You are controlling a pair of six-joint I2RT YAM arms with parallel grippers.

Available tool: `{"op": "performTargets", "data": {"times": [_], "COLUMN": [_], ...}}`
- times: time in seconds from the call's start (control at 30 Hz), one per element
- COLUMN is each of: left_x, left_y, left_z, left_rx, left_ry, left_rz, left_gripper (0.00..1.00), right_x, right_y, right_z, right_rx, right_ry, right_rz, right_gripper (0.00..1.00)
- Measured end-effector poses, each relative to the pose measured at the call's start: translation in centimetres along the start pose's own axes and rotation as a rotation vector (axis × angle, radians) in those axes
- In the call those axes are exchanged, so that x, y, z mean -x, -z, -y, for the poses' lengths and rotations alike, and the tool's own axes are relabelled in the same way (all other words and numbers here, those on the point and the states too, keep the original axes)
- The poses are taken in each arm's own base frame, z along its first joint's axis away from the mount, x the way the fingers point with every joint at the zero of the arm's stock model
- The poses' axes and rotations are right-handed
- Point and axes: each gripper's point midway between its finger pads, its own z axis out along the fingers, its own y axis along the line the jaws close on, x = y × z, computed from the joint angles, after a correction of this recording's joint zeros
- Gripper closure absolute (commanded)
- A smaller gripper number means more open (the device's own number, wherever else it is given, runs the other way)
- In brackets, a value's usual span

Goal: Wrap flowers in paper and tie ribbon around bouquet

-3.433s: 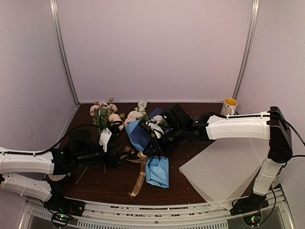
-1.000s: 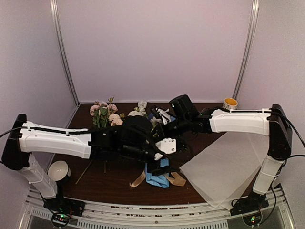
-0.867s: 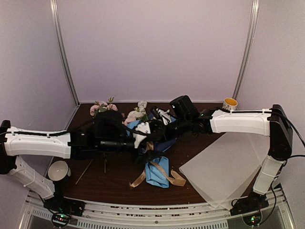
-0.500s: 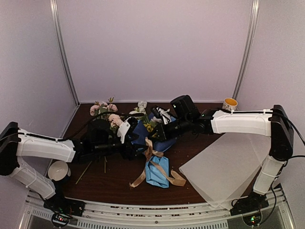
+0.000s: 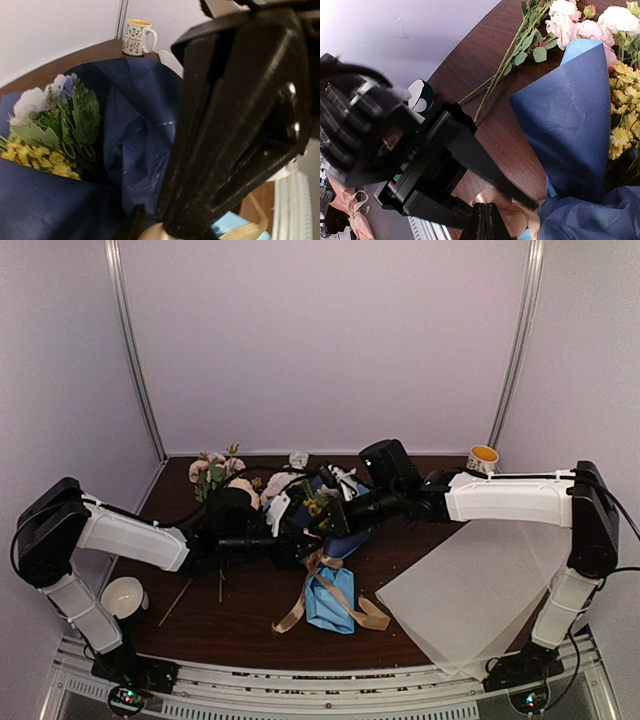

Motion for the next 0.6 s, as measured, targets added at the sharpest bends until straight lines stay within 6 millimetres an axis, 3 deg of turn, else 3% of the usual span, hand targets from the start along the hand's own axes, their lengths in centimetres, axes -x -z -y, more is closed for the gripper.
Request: {"op": "performTargets", "data": {"times": [0.03, 0.3, 0.43, 0.6], "left_x": [0.0, -0.3, -1.3, -1.2], "left_y": [-0.1, 0.3, 0.8, 1.0], "left_z": [0.1, 0.4, 0.2, 0.3], "left_rx": [-0.010, -0.024, -0.015, -0.018], "left_ry": [0.004, 0.036, 0.058, 0.074], "left_rz": [0.002, 0.036, 0.035, 0.060], "left_gripper": [1.00, 1.00, 1.00, 1.00], "right_x": [0.0, -0.2, -1.7, -4.3], "right_y": [0.0, 0.8, 1.7, 0.9], "right_z": [0.0, 0.4, 0.7, 1.5], "right_rx": [-0.001, -0.047, -0.083, -0.158], "right_ry": [0.000, 0.025, 0.036, 0.072], "right_rz": [0.000, 0.004, -0.008, -0.077], "right_gripper": [1.00, 0.94, 0.91, 0.84]}}
